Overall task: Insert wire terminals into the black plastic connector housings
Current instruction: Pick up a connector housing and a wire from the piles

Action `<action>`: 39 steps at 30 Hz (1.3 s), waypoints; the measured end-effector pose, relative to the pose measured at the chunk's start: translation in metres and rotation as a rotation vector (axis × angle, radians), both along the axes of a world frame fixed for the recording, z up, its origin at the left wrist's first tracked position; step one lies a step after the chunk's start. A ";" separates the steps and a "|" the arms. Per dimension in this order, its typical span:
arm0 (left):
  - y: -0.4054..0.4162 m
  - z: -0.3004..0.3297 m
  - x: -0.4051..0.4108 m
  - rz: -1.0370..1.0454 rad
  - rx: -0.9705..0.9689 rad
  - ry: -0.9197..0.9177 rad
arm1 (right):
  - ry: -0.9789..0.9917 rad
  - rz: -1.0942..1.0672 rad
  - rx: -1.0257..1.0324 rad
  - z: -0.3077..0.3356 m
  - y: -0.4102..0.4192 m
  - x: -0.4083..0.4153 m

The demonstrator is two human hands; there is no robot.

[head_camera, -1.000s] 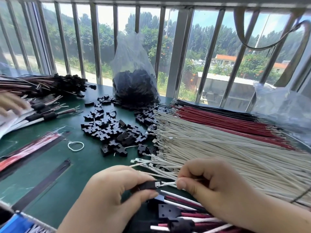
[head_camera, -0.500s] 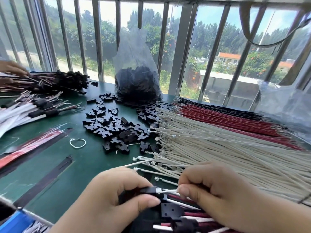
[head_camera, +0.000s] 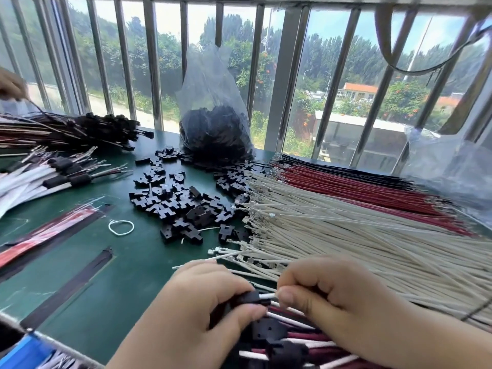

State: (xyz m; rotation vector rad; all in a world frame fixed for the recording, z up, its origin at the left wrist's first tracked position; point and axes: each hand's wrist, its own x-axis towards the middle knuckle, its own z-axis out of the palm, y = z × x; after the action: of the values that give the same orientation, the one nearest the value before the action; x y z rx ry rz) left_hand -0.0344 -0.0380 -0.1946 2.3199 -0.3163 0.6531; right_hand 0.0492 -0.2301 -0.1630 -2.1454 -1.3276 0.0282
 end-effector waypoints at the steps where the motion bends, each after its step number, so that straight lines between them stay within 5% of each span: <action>1: -0.001 0.000 -0.001 0.037 -0.034 -0.029 | 0.007 -0.017 0.047 0.000 0.000 0.000; 8: -0.001 0.017 -0.014 0.015 -0.515 0.113 | -0.284 -0.094 0.180 -0.001 -0.001 -0.001; 15: -0.006 0.025 -0.005 -0.018 -0.681 0.400 | -0.658 -0.027 0.189 -0.003 -0.004 -0.004; 23: -0.008 0.025 0.004 0.023 -0.650 0.360 | -0.363 -0.048 0.242 -0.004 -0.003 -0.003; 31: -0.021 0.020 0.012 0.035 -0.641 0.294 | -0.417 -0.040 0.186 -0.005 -0.007 -0.003; 39: -0.003 0.015 0.014 -0.098 -0.812 0.435 | -0.267 -0.077 0.037 0.004 -0.005 -0.001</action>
State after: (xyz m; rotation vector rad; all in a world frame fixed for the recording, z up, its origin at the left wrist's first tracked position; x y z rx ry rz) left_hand -0.0204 -0.0410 -0.1801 1.5850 0.0446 0.1534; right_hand 0.0479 -0.2355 -0.1593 -2.2245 -1.3775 -0.3216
